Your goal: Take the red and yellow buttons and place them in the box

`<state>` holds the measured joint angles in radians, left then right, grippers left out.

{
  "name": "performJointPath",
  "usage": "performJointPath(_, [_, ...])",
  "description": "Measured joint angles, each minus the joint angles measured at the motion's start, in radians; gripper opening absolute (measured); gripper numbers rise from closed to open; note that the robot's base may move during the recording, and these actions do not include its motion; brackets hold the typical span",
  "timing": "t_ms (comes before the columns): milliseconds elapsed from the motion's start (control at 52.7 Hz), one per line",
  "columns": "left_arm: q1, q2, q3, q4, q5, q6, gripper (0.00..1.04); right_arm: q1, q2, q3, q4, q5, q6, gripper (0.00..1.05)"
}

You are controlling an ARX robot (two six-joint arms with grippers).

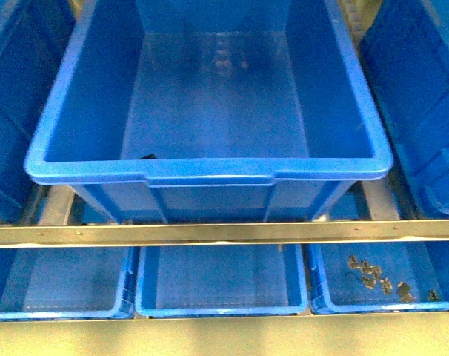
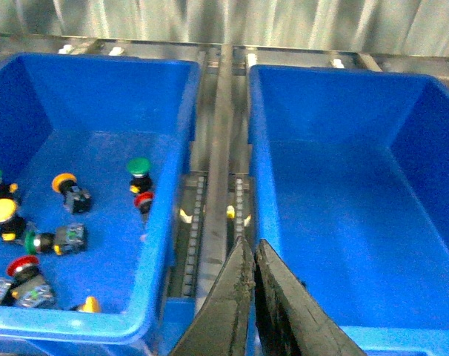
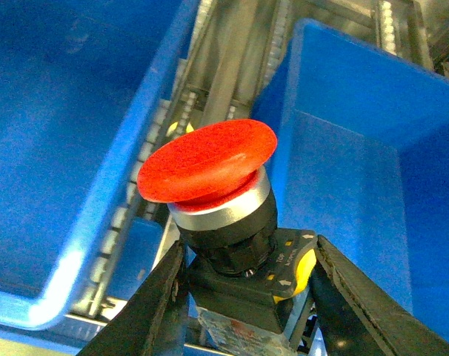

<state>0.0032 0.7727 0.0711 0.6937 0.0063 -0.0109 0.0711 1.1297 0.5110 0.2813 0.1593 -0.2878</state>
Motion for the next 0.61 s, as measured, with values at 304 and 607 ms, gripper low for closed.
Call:
performJointPath(304, [-0.002,-0.2,-0.05,-0.131,-0.006,0.0,0.03,-0.003,0.001,0.0,0.002,0.003,0.006,0.4])
performJointPath(607, [-0.003,-0.359,-0.051,-0.281,0.0,0.001,0.03,0.015,0.003,-0.002,0.023,0.026,0.013,0.4])
